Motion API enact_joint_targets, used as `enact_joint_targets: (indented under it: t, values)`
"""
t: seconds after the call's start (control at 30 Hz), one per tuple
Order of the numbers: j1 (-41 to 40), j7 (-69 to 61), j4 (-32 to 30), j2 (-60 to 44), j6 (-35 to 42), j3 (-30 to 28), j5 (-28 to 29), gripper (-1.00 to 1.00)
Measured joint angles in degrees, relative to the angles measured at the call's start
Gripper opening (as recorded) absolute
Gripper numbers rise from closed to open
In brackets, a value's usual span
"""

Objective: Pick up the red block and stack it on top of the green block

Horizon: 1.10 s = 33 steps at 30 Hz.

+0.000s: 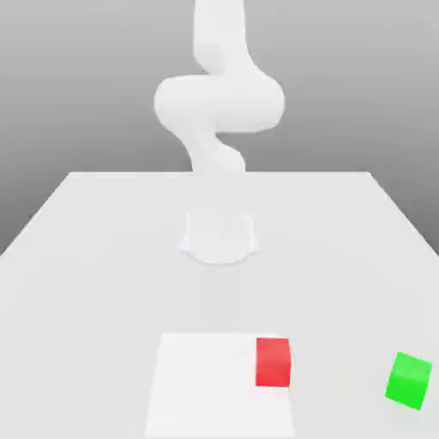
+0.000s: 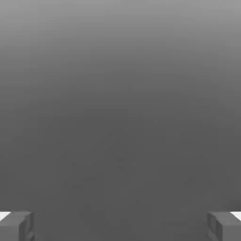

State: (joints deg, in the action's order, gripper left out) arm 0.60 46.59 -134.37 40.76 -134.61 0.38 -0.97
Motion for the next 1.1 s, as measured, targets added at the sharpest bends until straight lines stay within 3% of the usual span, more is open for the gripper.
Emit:
enact_joint_targets:
  t: [0.47, 0.67, 0.87, 0.9, 1.1]
  values:
    - [2.8, 6.8, -14.9, -29.6, -16.4, 4.8, -2.3, 0.0]
    - [4.2, 12.7, -20.9, -42.1, -23.6, 6.2, 1.2, 0.0]
    - [6.3, 16.2, -20.1, -54.5, -33.7, 3.3, 5.3, 0.0]
    - [6.5, 16.4, -19.9, -55.9, -34.8, 2.9, 5.5, -1.0]
    - [6.7, 16.7, -19.8, -56.6, -35.5, 2.7, 5.9, -1.0]
